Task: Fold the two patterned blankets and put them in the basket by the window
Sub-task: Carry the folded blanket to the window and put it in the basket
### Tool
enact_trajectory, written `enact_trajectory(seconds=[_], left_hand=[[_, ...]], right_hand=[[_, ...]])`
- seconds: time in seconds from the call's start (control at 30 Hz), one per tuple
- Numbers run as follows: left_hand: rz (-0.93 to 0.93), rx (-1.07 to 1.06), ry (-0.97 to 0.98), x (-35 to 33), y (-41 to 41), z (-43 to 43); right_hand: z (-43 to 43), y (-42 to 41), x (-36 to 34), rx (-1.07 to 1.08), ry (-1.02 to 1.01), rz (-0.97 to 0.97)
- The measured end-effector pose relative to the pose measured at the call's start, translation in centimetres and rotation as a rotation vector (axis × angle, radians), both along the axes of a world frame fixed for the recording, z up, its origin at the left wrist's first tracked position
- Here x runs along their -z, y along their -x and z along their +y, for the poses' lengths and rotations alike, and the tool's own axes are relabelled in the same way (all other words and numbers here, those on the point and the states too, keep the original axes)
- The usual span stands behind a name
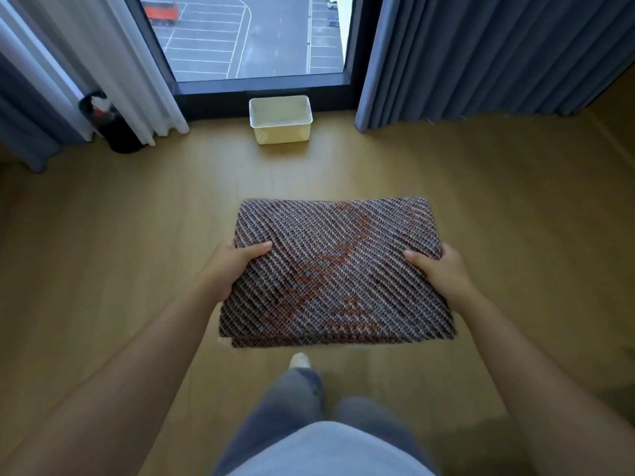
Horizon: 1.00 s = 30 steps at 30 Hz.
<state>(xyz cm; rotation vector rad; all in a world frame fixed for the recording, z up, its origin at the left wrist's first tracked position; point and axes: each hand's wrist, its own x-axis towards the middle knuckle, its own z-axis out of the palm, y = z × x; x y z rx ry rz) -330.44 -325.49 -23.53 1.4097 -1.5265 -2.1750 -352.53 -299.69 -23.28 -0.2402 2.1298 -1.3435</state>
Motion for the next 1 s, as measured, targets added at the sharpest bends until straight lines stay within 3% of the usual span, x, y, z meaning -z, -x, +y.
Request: enact_trajectory(seconds=[0.23, 0.57, 0.77, 1.0], left_hand=[[0.0, 0.02, 0.021, -0.8, 13.7, -12.0], [0.011, -0.147, 0.012, 0.0, 30.6, -27.0], [-0.015, -0.245, -0.025, 1.4, 37.6, -37.2], [-0.06, -0.211, -0.021, 3.2, 47.2, -51.8]], right_hand=[[-11.2, 13.5, 0.1, 0.024, -0.01, -0.02], [-30.6, 33.7, 0.4, -0.114, -0.003, -0.02], [-42.7, 42.3, 1.1, -0.185, -0.048, -0.006], [-57.4, 50.2, 2.4, -0.17, -0.087, -0.003]])
